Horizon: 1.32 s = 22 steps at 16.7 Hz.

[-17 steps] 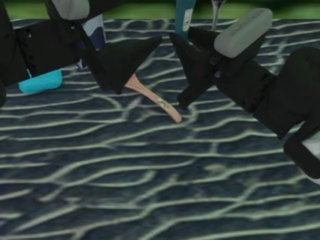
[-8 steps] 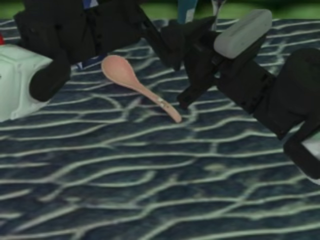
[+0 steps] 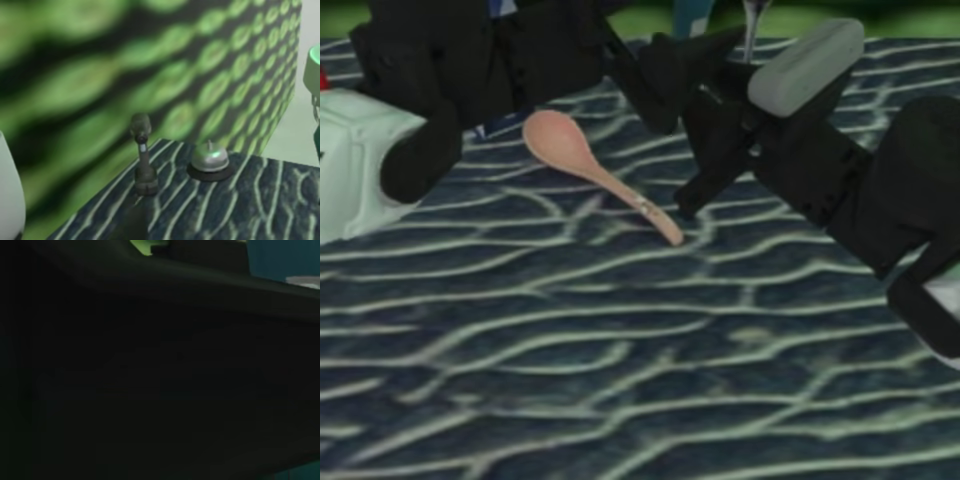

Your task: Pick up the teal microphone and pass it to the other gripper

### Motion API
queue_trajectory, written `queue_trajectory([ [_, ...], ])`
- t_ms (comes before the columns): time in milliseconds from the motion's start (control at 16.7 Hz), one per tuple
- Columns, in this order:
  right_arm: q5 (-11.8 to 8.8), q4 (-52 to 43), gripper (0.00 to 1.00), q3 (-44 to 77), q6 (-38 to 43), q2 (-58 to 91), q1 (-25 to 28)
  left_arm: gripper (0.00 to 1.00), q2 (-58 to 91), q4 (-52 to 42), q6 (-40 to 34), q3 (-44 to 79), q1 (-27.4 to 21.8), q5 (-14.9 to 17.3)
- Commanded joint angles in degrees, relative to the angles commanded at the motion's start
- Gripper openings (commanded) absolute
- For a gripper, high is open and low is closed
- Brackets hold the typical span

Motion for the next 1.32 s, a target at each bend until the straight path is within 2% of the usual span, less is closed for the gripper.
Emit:
queue_trajectory([
  [480, 0.0, 0.0, 0.00, 0.0, 0.0, 0.0, 0.0, 0.02, 0.0, 0.0, 0.0, 0.0, 0.0, 0.0],
  [1020, 0.0, 0.0, 0.00, 0.0, 0.0, 0.0, 0.0, 0.00, 0.0, 0.0, 0.0, 0.0, 0.0, 0.0],
  [1320, 0.0, 0.0, 0.38, 0.0, 0.0, 0.0, 0.0, 0.00, 0.0, 0.0, 0.0, 0.0, 0.0, 0.0],
])
